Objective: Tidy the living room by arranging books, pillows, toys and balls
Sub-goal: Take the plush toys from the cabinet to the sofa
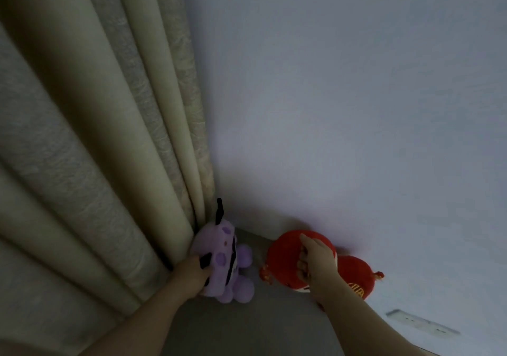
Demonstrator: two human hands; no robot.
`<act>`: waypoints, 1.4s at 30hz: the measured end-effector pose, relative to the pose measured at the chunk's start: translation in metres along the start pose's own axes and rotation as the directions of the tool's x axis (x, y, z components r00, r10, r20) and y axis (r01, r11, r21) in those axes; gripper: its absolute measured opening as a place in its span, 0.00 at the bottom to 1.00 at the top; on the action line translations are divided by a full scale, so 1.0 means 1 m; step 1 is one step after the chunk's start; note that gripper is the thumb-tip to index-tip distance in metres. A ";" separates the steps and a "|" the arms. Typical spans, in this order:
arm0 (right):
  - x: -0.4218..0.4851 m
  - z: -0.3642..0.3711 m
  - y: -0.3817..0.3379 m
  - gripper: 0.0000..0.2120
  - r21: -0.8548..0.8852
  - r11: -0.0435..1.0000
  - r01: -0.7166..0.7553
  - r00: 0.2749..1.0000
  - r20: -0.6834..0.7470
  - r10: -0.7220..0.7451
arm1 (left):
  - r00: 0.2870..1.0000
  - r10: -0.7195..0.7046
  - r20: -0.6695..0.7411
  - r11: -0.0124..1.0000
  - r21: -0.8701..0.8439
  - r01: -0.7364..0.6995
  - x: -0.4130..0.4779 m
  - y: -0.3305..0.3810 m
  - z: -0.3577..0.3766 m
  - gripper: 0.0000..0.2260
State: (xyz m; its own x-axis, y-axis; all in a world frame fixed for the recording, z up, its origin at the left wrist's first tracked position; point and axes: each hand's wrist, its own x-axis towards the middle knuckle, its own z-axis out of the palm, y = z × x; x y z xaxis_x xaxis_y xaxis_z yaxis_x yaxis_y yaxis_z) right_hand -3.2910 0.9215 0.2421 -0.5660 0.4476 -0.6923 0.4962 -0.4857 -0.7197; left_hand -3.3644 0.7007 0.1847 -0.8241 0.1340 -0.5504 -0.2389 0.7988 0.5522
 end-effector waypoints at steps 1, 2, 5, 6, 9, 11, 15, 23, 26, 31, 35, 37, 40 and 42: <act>-0.002 0.000 -0.003 0.16 0.016 1.000 0.013 1.000 0.003 -0.013 | 0.999 0.021 -0.024 1.000 -0.005 -0.021 -0.004 0.004 -0.001 0.10; -0.004 0.000 -0.005 0.16 0.040 0.999 0.030 1.000 0.007 -0.030 | 0.997 0.036 -0.065 0.999 -0.018 -0.038 -0.007 0.009 -0.001 0.10; -0.012 -0.002 -0.009 0.17 0.111 0.991 0.075 0.996 0.029 -0.079 | 0.979 0.037 -0.202 0.986 -0.152 -0.069 -0.016 0.020 -0.004 0.08; -0.015 -0.004 -0.009 0.17 0.114 0.990 0.078 0.996 0.039 -0.083 | 0.977 0.039 -0.211 0.978 -0.191 -0.080 -0.023 0.021 -0.007 0.08; -0.022 -0.007 -0.004 0.16 0.067 0.995 0.069 0.994 0.084 -0.075 | 0.982 0.074 -0.173 0.970 -0.218 -0.111 -0.046 0.019 -0.011 0.08; -0.028 -0.005 -0.002 0.17 0.031 0.997 0.069 0.989 0.127 -0.072 | 0.982 0.078 -0.172 0.965 -0.236 -0.118 -0.066 0.015 -0.012 0.08; -0.054 -0.009 0.000 0.17 -0.079 0.992 0.096 0.961 0.266 -0.072 | 0.956 0.043 -0.290 0.967 -0.230 -0.113 -0.114 0.006 -0.003 0.08; -0.089 -0.057 0.000 0.18 -0.137 0.982 0.132 0.896 0.440 -0.059 | 0.854 -0.178 -0.488 0.941 -0.338 0.003 -0.203 0.009 0.034 0.10; -0.111 -0.061 0.000 0.17 -0.204 0.966 0.158 0.873 0.487 -0.040 | 0.810 -0.281 -0.514 0.880 -0.474 0.004 -0.243 0.005 0.039 0.09; -0.154 -0.053 0.011 0.17 -0.254 0.940 0.226 0.796 0.604 -0.028 | 0.731 -0.369 -0.574 0.825 -0.564 -0.026 -0.301 -0.010 0.037 0.10; -0.190 -0.046 0.025 0.14 -0.273 0.921 0.278 0.753 0.658 -0.032 | 0.663 -0.390 -0.639 0.853 -0.521 -0.001 -0.342 -0.028 0.033 0.09; -0.212 -0.040 0.034 0.15 -0.271 0.918 0.289 0.723 0.690 -0.024 | 0.624 -0.414 -0.663 0.852 -0.524 0.009 -0.367 -0.040 0.032 0.10; -0.259 -0.030 0.061 0.16 -0.278 0.916 0.288 0.669 0.743 0.015 | 0.553 -0.487 -0.676 0.808 -0.589 -0.009 -0.419 -0.068 0.033 0.10; -0.293 -0.026 0.082 0.16 -0.278 0.914 0.296 0.610 0.791 0.043 | 0.533 -0.530 -0.660 0.754 -0.654 -0.060 -0.452 -0.089 0.035 0.09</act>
State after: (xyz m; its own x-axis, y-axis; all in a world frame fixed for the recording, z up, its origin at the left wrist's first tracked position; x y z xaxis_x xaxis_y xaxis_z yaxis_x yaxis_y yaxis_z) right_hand -3.0674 0.7700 0.3843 -0.8446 -0.3418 -0.4121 0.4693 -0.1024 -0.8771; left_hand -2.9526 0.5893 0.3622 -0.6512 -0.7391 -0.1724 -0.4665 0.2107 0.8590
